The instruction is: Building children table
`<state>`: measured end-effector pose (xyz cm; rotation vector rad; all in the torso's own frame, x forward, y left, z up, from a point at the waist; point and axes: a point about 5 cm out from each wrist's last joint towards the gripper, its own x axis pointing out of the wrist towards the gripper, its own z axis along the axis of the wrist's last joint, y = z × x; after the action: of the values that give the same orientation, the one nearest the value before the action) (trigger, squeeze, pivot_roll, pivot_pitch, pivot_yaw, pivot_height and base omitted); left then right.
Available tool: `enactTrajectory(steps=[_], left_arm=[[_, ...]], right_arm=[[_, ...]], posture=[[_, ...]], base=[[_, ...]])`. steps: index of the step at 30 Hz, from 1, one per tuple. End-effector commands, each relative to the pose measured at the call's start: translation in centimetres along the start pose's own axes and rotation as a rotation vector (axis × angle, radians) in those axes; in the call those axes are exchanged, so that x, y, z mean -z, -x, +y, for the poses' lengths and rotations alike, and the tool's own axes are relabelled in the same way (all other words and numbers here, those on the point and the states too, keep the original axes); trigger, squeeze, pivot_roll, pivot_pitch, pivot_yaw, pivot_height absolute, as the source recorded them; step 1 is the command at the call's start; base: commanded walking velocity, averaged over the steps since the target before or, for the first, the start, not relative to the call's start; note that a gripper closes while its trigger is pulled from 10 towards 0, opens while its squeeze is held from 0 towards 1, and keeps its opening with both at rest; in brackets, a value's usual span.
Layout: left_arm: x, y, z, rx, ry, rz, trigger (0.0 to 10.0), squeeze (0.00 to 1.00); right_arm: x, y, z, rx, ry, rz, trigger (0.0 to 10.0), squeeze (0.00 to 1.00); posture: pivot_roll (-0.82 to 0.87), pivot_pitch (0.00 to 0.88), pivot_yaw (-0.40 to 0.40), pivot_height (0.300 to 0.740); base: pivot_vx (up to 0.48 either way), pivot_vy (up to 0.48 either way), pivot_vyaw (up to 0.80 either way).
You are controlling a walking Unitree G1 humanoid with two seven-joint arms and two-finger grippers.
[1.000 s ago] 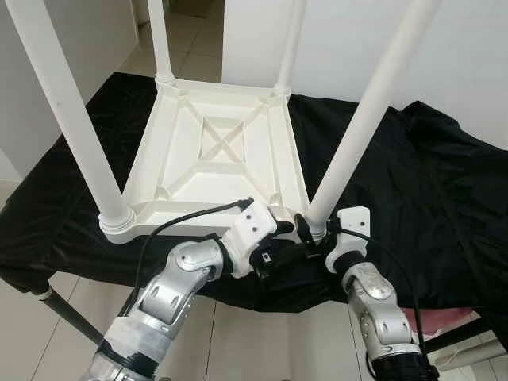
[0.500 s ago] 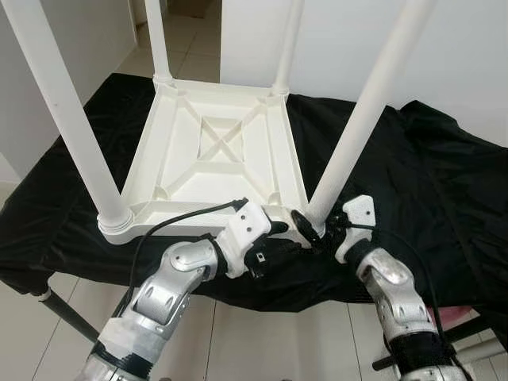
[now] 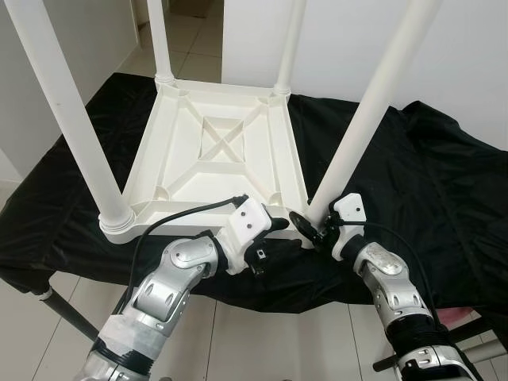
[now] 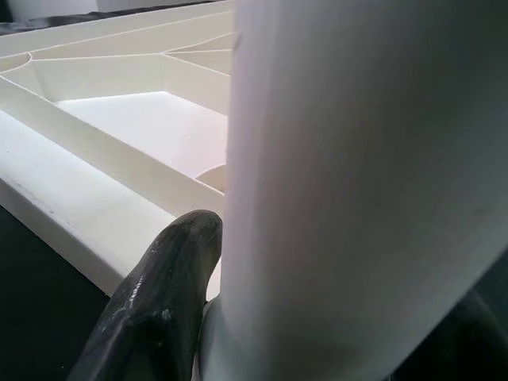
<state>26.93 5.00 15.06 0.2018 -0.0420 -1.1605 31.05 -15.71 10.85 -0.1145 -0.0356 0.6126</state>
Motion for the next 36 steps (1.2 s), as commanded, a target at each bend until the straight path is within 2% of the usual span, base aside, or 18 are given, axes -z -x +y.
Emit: enactTrajectory(steps=[1,5,6,8,14,16,19,26,28,30,32,36], left_arm=[[0.0,-0.1,-0.1,-0.004,-0.001,0.002,10.0,0.0],[0.0,-0.1,-0.1,-0.001,-0.001,0.002,10.0,0.0],[-0.1,-0.1,0.0,-0.001,-0.002,0.002,10.0,0.0],[-0.1,-0.1,0.0,0.0,-0.003,0.002,10.0,0.0],[-0.1,-0.1,-0.1,0.005,-0.002,0.001,10.0,0.0],[0.0,-0.2,-0.2,0.005,-0.001,0.002,10.0,0.0],[0.0,-0.2,-0.2,0.005,-0.001,0.002,10.0,0.0],[0.1,-0.3,-0.4,0.005,0.003,-0.002,10.0,0.0],[0.1,-0.4,-0.4,0.006,0.003,-0.002,10.0,0.0],[0.1,-0.4,-0.5,0.008,0.005,-0.005,10.0,0.0],[0.1,-0.4,-0.6,0.008,0.006,-0.005,10.0,0.0],[0.1,-0.4,-0.6,0.008,0.005,-0.004,10.0,0.0]], right_arm=[[0.9,0.8,-0.2,0.003,-0.014,0.033,0.0,0.0],[1.0,0.9,-0.2,0.02,-0.032,0.025,0.0,0.0],[0.9,0.9,-0.1,0.029,-0.048,0.016,10.0,0.0],[0.9,0.9,0.1,0.039,-0.061,0.006,10.0,0.0],[0.4,0.9,0.7,0.168,-0.075,-0.041,10.0,0.0],[0.4,1.1,0.4,0.343,-0.043,-0.032,10.0,0.0],[0.3,1.1,0.4,0.386,-0.044,-0.03,10.0,0.0],[0.8,0.3,1.9,0.64,-0.149,0.02,10.0,0.0],[0.8,0.2,2.1,0.653,-0.158,0.022,10.0,0.0],[0.8,-0.5,3.3,0.653,-0.192,0.024,10.0,0.0],[0.6,-0.9,3.9,0.63,-0.176,0.02,10.0,0.0],[0.5,-0.7,3.7,0.634,-0.169,0.019,10.0,0.0]], posture=[[0.01,0.0,-0.076,0.74],[0.01,0.0,-0.075,0.74],[0.01,0.0,-0.074,0.74],[0.01,0.0,-0.074,0.74],[0.01,0.0,-0.075,0.74],[0.01,0.0,-0.08,0.74],[0.01,0.0,-0.08,0.74],[0.0,0.0,-0.093,0.74],[0.0,0.0,-0.093,0.74],[0.01,0.0,-0.096,0.74],[0.01,0.0,-0.098,0.74],[0.01,0.0,-0.1,0.74]], base=[[0.0,0.0,0.0],[0.0,0.0,0.0],[0.0,0.0,0.0],[0.0,0.0,0.0],[0.0,0.0,0.0],[0.0,0.0,0.0],[0.0,0.0,0.0],[0.0,0.0,0.0],[0.0,0.0,0.0],[0.0,0.0,0.0],[0.0,0.0,0.0],[0.0,0.0,0.0]])
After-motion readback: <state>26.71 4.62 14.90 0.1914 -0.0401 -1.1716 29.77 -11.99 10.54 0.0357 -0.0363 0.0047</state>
